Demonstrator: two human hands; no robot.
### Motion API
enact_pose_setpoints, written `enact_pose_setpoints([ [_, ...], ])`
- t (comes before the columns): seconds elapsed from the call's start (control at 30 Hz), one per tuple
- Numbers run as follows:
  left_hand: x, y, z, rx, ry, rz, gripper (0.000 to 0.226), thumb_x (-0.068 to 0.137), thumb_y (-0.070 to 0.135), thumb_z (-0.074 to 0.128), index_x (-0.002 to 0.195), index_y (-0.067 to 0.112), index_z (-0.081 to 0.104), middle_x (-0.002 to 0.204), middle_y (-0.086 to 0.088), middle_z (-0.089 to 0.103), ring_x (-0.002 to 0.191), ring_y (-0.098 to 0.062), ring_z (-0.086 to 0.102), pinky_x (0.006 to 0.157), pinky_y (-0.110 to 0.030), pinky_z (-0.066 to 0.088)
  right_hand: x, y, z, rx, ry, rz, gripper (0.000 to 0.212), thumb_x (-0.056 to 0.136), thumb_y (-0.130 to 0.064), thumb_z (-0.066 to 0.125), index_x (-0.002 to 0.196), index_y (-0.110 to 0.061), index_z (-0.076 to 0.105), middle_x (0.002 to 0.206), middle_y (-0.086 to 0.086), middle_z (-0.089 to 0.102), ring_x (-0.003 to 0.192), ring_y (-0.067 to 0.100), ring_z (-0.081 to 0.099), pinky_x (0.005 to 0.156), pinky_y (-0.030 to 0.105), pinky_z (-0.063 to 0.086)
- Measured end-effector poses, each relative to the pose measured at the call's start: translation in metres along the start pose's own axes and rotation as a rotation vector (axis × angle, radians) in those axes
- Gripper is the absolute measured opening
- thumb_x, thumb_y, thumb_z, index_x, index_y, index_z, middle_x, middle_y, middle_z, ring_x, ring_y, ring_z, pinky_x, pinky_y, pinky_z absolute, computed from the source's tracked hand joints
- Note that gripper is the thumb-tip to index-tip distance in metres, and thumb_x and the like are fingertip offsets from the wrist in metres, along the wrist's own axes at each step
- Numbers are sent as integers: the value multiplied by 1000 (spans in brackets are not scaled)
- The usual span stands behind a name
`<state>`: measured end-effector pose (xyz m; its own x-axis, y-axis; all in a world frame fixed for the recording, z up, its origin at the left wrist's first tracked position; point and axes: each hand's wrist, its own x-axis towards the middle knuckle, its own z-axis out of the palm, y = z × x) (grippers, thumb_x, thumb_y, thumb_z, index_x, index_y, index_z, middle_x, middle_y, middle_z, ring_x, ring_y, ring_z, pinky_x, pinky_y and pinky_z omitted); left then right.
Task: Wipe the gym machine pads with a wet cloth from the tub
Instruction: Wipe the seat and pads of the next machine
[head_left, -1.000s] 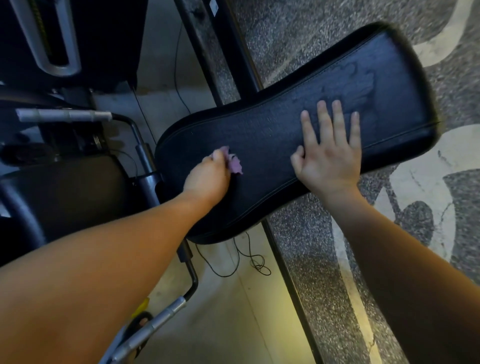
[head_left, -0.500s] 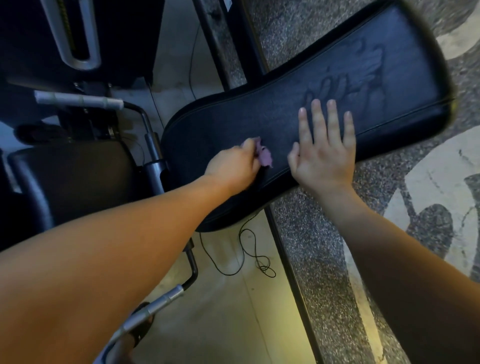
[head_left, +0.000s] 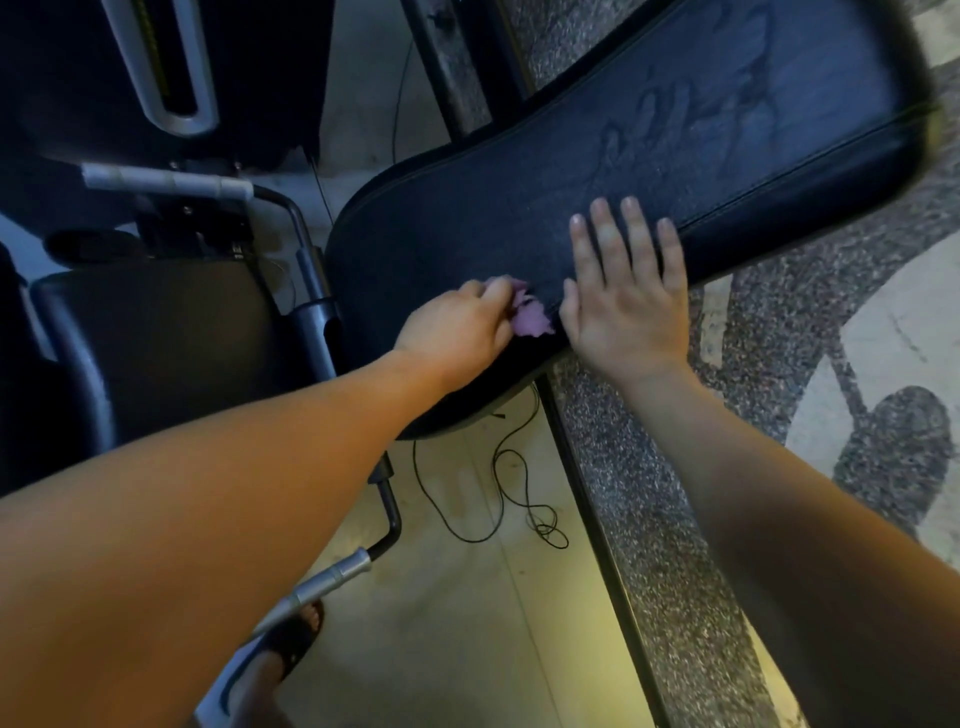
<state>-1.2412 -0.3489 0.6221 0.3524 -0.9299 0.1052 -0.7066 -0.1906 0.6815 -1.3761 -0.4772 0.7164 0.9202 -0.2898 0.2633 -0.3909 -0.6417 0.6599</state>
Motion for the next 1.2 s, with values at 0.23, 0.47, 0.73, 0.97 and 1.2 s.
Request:
enact_pose_setpoints([
  [0.23, -9, 6, 6, 2, -46, -112, 48, 106, 40, 33, 148, 19, 32, 132, -11, 57, 107, -28, 63, 78, -37, 48, 0, 2, 10, -16, 109, -16, 56, 104, -38, 37, 154, -13, 42, 158, 11, 43, 149, 33, 35, 123, 49, 16],
  [0.47, -10, 3, -2, 157, -189, -146, 38, 104, 32, 38, 138, 14, 39, 124, -15, 57, 101, -34, 60, 73, -40, 43, 1, 1, 11, 23, 137, -19, 51, 103, -36, 37, 147, -14, 51, 152, 11, 49, 145, 32, 41, 121, 49, 19],
  [0.73, -28, 4, -44, -219, -151, -322, 20, 95, 33, 58, 105, 16, 61, 96, 0, 62, 82, -14, 62, 63, -26, 47, -10, -6, -12, 349, 121, 43, 38, 99, -24, 44, 128, -11, 65, 143, 12, 56, 143, 33, 41, 124, 50, 19],
  [0.97, -46, 20, -52, -597, -173, -467, 30, 80, 30, 70, 109, 29, 60, 106, 0, 73, 97, -17, 72, 85, -40, 60, -84, -41, -31, 1073, -50, 299, 33, 102, -27, 54, 131, -12, 59, 126, 8, 54, 100, 16, 60, 91, 31, 50],
  [1.2, -37, 52, -36, -857, -347, -510, 27, 94, 5, 63, 120, 5, 56, 103, -19, 70, 87, -32, 72, 79, -56, 60, -107, -85, -41, 1684, -257, 643, 51, 87, -54, 70, 132, -36, 55, 127, -11, 63, 116, 8, 62, 99, 42, 53],
])
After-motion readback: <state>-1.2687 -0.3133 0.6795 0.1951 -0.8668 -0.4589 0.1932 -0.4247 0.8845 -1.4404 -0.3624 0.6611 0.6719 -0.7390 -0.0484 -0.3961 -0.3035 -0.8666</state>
